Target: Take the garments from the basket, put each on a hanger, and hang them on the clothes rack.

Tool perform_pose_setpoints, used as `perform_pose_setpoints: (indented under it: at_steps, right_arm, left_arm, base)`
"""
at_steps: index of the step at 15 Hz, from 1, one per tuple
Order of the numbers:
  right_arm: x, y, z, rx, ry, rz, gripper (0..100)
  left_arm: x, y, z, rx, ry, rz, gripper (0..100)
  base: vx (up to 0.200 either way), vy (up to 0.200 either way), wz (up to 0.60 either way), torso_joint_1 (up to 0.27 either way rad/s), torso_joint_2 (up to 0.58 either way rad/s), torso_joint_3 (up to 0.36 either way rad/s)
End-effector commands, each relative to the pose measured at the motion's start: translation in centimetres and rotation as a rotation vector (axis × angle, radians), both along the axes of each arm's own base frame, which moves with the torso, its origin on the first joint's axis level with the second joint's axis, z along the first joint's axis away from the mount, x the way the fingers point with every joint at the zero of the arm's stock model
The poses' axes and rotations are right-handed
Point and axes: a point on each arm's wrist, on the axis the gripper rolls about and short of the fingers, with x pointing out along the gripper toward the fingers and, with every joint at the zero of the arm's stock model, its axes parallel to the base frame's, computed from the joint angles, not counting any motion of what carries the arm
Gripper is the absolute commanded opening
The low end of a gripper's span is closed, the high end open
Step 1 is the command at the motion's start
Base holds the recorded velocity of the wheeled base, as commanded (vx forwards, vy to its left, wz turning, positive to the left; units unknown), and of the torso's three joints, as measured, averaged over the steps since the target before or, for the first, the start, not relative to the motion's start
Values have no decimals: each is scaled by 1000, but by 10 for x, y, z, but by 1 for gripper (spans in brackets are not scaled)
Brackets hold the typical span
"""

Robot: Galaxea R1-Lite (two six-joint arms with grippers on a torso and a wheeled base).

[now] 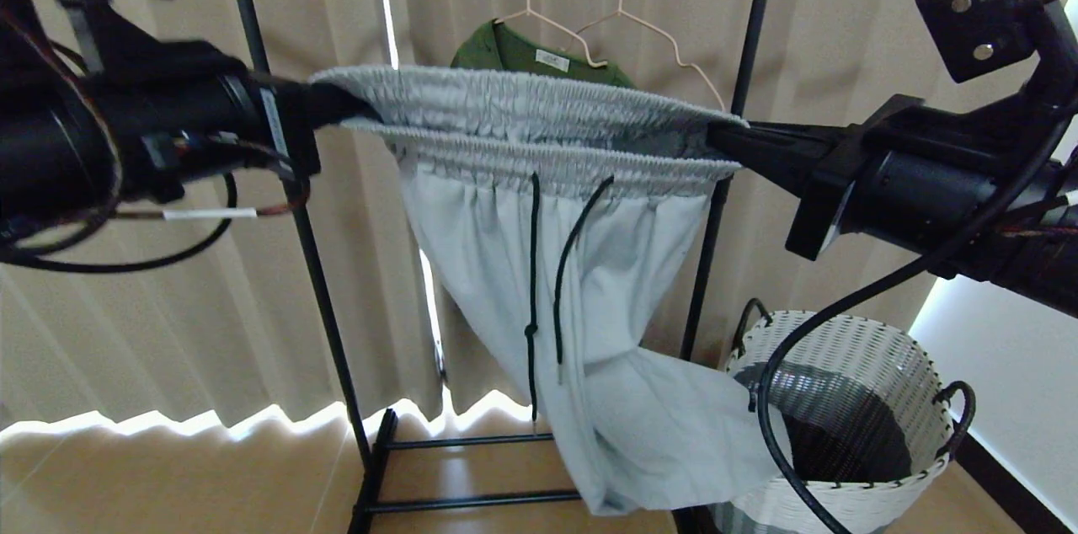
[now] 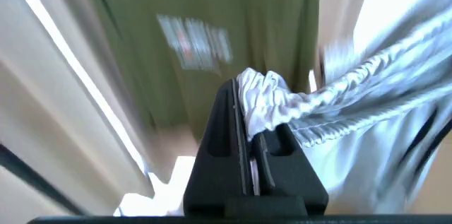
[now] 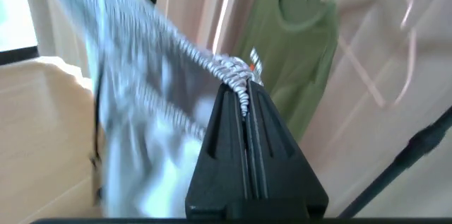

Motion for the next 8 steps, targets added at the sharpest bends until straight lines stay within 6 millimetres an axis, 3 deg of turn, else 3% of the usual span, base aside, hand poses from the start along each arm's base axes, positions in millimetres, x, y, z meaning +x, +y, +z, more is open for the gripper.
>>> perform_pose_setpoints:
  at_steps: [1, 3, 6, 8]
  right_arm:
    - [10, -6, 1, -9, -7, -43, 0]
    - [13, -12, 1, -16, -14, -70, 0]
    - [25, -29, -6, -42, 3, -150, 0]
    - [27, -31, -14, -57, 27, -159, 0]
  left_arm:
    - [-2, -2, 24, -5, -50, -16, 0]
    - [1, -13, 14, 21, -16, -47, 0]
    - [25, -39, -30, 139, 117, 29, 0]
    - [36, -47, -44, 181, 153, 91, 0]
  base:
    - [0, 0, 0, 0, 0, 0]
    - [0, 0, 0, 0, 0, 0]
    - [0, 0, 0, 0, 0, 0]
    - [0, 0, 0, 0, 0, 0]
